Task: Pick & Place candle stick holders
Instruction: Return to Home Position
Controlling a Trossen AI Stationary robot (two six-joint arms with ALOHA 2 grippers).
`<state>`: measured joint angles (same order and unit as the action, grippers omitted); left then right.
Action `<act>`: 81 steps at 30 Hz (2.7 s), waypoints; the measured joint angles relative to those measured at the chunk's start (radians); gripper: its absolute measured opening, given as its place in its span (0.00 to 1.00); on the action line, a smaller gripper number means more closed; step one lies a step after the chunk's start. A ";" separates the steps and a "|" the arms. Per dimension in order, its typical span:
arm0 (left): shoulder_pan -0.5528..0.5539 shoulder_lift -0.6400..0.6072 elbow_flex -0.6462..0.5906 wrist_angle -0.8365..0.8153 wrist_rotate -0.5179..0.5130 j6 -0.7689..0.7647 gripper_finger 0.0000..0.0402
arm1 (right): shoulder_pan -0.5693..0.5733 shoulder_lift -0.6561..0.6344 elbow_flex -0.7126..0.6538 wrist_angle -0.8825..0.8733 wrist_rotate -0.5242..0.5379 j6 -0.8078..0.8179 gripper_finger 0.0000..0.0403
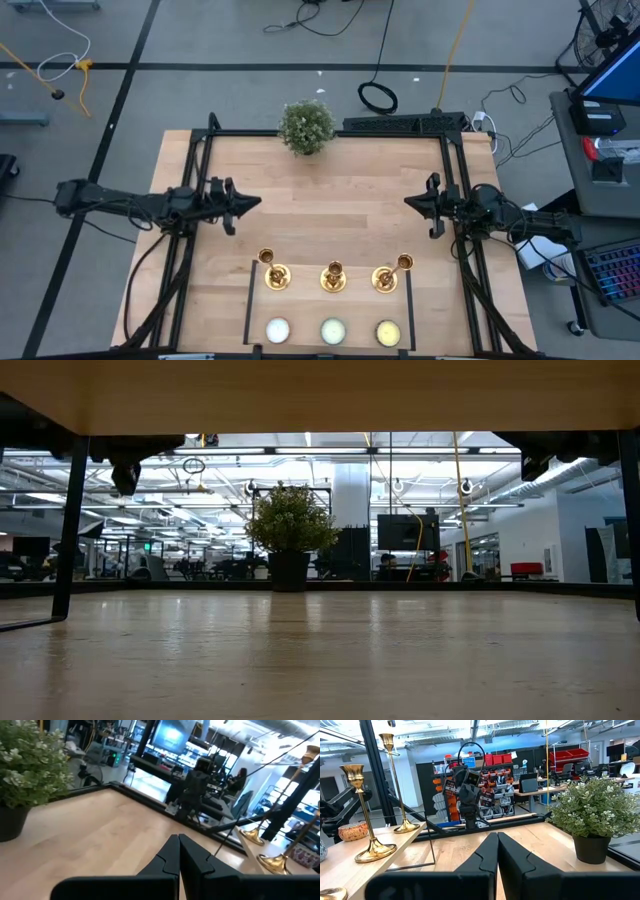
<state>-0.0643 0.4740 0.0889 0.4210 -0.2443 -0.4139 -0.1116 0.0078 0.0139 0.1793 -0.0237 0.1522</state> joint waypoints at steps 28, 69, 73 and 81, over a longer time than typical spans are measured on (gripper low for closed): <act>-0.031 0.001 -0.074 0.001 0.029 0.018 0.02 | 0.000 0.000 0.000 -0.001 -0.001 0.000 0.01; -0.034 0.009 -0.072 -0.389 0.084 -0.004 0.03 | 0.000 0.000 0.000 0.000 0.000 0.000 0.01; -0.034 0.036 -0.072 -0.390 0.082 0.048 0.01 | 0.000 0.000 0.000 0.000 -0.001 0.000 0.01; -0.035 0.063 -0.072 -0.389 0.071 -0.076 0.04 | 0.000 0.000 0.000 0.000 -0.001 0.000 0.01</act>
<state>-0.0990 0.5365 0.0174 0.0317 -0.1728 -0.4894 -0.1112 0.0074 0.0143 0.1795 -0.0242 0.1524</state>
